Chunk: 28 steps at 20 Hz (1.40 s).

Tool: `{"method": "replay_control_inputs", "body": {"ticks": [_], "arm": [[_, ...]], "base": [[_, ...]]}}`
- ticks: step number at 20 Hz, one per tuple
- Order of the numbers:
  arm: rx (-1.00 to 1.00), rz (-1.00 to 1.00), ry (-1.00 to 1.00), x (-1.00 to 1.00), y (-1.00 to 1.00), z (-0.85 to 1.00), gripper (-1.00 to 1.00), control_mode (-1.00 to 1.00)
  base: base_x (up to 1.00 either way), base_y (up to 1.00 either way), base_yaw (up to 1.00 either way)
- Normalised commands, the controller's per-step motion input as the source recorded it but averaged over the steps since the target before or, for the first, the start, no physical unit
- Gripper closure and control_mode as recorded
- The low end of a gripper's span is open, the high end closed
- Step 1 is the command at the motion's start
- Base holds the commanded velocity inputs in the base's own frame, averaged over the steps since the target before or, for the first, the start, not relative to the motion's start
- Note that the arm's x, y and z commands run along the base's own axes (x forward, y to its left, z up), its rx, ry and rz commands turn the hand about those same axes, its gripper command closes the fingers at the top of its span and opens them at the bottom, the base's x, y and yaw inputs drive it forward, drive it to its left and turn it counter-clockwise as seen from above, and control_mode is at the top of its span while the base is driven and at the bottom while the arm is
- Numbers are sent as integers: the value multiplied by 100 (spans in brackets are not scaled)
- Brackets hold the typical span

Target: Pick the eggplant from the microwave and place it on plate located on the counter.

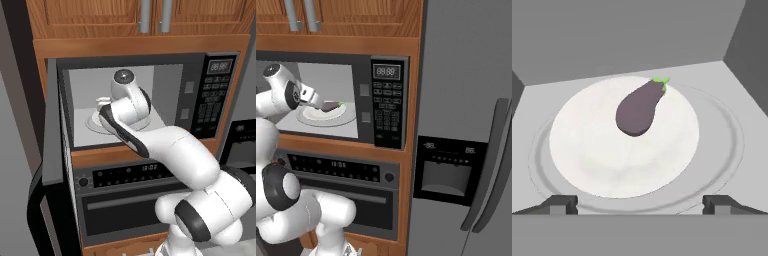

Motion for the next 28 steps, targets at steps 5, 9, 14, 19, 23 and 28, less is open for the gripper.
{"method": "replay_control_inputs", "body": {"ticks": [5, 9, 14, 19, 23, 28], "arm": [[0, 0, 0, 62, 5, -68, -100, -100], [0, -4, 0, 57, 0, -23, -100, -100], [0, -11, 1, 61, 0, 0, -100, -100], [0, -11, 4, 53, 0, 0, -100, -100], [0, -8, 5, 37, -1, -16, -100, -100], [0, -7, 4, 17, -14, -35, -100, -100]], "base": [[0, 0, 0], [0, 0, 0], [0, 0, 0], [0, 0, 0], [0, 0, 0], [0, 0, 0]]}}
